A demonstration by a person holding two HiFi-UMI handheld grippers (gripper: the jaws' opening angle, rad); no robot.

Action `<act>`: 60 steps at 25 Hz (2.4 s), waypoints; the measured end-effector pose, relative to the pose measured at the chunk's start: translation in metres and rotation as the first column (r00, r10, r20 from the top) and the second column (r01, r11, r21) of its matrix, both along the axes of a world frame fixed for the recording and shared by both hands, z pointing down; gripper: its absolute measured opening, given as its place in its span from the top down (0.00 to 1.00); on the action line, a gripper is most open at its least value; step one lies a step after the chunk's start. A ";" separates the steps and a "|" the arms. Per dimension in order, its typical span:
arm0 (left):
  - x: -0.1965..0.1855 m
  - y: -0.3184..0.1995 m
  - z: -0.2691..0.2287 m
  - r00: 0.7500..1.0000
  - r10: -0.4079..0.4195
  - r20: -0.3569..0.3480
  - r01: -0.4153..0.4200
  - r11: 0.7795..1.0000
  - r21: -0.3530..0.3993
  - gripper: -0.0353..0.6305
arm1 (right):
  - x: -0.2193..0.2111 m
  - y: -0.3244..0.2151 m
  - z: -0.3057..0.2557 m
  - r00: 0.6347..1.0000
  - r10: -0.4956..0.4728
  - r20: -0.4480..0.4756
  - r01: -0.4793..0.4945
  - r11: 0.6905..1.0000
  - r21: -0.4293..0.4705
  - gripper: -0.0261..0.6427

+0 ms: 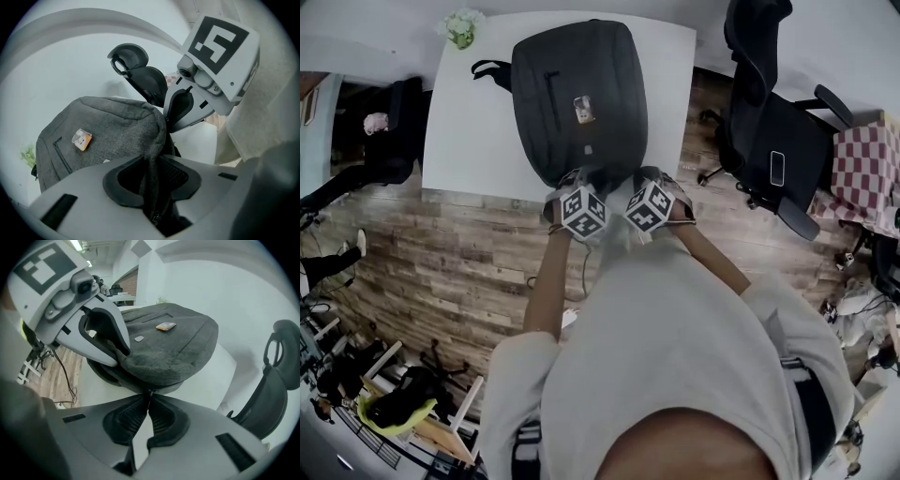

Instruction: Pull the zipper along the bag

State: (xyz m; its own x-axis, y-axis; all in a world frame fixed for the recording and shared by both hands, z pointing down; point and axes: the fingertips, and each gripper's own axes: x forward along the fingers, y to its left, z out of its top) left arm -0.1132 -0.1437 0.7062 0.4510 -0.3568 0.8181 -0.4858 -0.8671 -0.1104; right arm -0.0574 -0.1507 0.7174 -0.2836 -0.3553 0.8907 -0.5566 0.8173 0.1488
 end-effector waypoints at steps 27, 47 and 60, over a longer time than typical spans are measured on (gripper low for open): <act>-0.114 0.019 0.002 0.859 0.312 0.405 -0.354 0.935 0.030 0.55 | 0.008 -0.007 0.003 0.999 0.002 0.053 0.001 0.998 -0.067 0.93; 0.016 -0.019 0.006 0.951 0.229 0.206 -0.250 0.965 0.081 0.59 | 0.121 -0.122 0.010 0.975 0.184 -0.121 -0.177 0.982 0.070 0.93; 0.022 -0.026 0.011 0.971 0.182 0.157 -0.184 0.983 -0.005 0.59 | 0.120 -0.114 0.000 0.975 0.170 -0.143 -0.157 0.983 0.097 0.93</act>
State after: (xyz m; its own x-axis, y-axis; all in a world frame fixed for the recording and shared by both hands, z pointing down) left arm -0.0911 -0.1696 0.7172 0.3765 -0.2877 0.8806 -0.2951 -0.9383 -0.1804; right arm 0.0621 -0.2649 0.7178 -0.0806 -0.4619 0.8833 -0.6473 0.6982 0.3060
